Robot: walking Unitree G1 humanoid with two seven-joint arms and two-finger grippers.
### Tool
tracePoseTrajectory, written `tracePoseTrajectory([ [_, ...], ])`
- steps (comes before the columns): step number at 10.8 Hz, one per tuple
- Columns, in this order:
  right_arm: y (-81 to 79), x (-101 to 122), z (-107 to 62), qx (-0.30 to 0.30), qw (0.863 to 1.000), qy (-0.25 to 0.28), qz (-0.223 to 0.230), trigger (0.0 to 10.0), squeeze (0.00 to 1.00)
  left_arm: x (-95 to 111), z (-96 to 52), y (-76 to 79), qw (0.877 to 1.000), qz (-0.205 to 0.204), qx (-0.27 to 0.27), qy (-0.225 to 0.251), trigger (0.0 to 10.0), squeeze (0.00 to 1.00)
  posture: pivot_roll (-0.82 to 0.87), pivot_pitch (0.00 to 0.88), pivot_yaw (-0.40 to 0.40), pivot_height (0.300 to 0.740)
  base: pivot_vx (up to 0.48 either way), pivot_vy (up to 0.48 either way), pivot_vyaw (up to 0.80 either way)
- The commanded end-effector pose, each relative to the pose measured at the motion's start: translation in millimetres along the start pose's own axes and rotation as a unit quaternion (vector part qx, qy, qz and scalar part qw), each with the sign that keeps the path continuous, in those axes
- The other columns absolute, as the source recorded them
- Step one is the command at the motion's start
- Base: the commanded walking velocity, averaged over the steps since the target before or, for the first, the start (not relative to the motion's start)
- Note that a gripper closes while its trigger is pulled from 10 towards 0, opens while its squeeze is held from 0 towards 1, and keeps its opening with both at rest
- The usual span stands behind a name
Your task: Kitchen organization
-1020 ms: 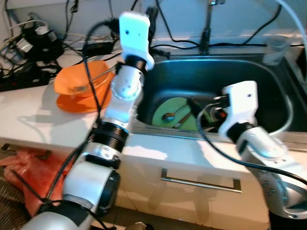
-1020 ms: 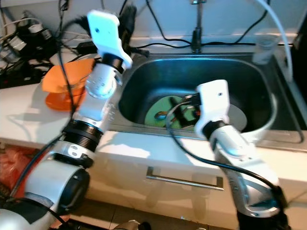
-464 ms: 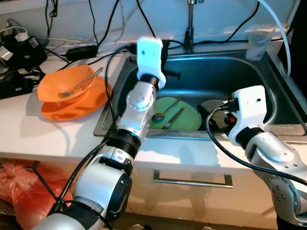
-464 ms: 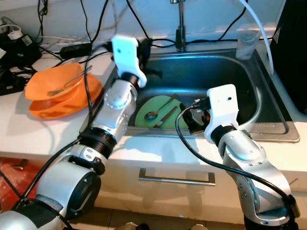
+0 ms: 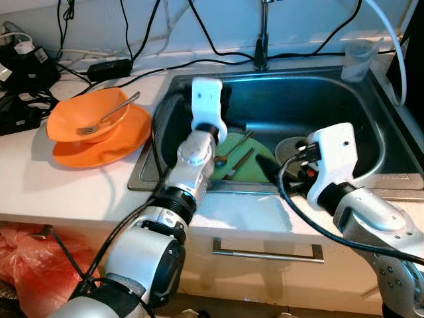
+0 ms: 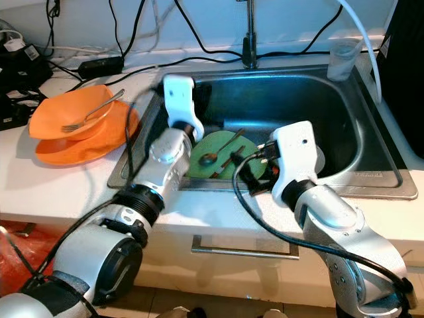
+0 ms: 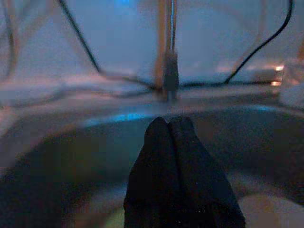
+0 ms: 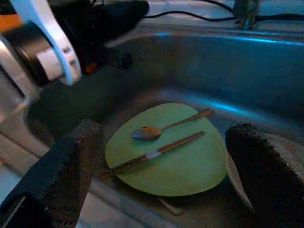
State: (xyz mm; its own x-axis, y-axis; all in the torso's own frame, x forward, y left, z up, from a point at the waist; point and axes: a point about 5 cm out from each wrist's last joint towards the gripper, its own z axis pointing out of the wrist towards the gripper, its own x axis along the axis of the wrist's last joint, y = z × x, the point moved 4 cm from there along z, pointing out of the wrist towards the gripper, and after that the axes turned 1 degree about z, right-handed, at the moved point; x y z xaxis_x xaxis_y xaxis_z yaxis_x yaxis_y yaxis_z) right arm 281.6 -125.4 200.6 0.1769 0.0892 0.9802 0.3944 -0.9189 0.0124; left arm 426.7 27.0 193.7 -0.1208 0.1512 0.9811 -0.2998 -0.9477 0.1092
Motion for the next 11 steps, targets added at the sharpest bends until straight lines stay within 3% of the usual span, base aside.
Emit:
tracePoseTrajectory([
  [1, -8.9, -0.8, -2.4, 0.02, 1.0, -0.004, -0.001, 10.0, 0.0, -7.4, -0.5, -2.8, 0.999, -0.023, 0.007, -0.021, 0.0, 0.0, -0.23, 0.112, 0.154, 0.74, 0.0, 0.0, 0.0],
  [2, -9.4, -4.0, -2.6, 0.021, 1.0, -0.017, -0.001, 10.0, 0.0, -15.2, -1.8, -4.1, 0.998, -0.041, 0.016, -0.04, 0.0, 0.0, -0.23, 0.112, 0.154, 0.74, 0.0, 0.0, 0.0],
  [7, -8.3, -3.8, 3.7, 0.03, 0.999, -0.026, -0.014, 10.0, 0.0, -20.0, -2.1, -1.3, 0.998, -0.046, 0.011, -0.052, 0.0, 0.0, -0.23, 0.115, 0.149, 0.74, 0.0, 0.0, 0.0],
  [11, 5.5, 3.2, 18.8, 0.038, 0.998, -0.031, -0.049, 10.0, 0.0, -22.0, -2.0, -3.8, 0.997, -0.053, 0.017, -0.06, 0.2, 0.0, -0.23, 0.12, 0.142, 0.74, 0.0, 0.0, 0.0],
])
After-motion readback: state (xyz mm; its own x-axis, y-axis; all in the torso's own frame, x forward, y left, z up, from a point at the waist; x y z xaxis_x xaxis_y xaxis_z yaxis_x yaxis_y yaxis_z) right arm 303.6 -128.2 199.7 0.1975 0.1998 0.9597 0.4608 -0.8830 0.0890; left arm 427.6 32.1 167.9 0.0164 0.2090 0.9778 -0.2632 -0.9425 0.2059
